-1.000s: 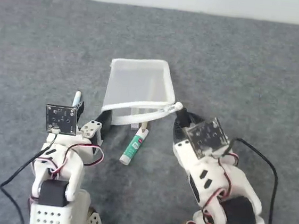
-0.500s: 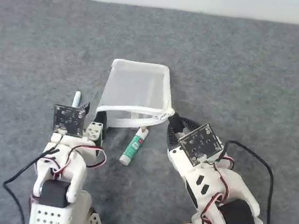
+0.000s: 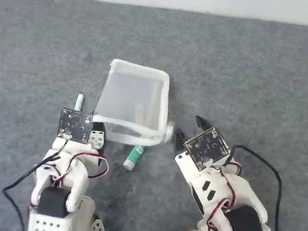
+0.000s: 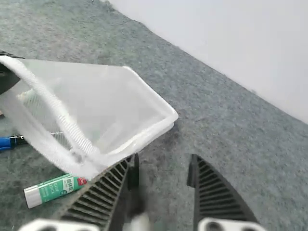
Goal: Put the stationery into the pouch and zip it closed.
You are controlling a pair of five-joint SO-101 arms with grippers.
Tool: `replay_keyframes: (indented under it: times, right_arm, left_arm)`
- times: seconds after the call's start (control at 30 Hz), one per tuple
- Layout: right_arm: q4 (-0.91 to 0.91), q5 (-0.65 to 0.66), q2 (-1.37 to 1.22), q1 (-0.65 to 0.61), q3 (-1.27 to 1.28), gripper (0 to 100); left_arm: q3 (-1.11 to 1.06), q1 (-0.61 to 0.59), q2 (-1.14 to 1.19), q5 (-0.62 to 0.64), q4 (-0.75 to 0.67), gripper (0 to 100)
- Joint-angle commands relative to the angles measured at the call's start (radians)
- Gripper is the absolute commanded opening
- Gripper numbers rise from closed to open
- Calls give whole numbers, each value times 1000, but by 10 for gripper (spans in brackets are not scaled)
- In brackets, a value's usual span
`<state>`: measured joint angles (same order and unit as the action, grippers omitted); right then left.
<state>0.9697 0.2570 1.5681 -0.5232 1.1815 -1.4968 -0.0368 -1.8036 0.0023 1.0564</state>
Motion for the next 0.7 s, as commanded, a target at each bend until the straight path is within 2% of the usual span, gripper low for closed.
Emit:
replay_keyframes:
  times: [0.0,0.3,0.47,0.67]
  right_arm:
    - [12,12,18,1,-15,179]
    - [4,6,-64,77,-49,180]
    - [1,0,-292,76,-140,180]
    - [-84,-89,-585,74,-245,178]
  left_arm:
    - [88,-54,-12,2,5,10]
    - [143,-224,-12,74,5,10]
    - [174,-321,-14,127,8,10]
    - [173,-377,-14,152,3,10]
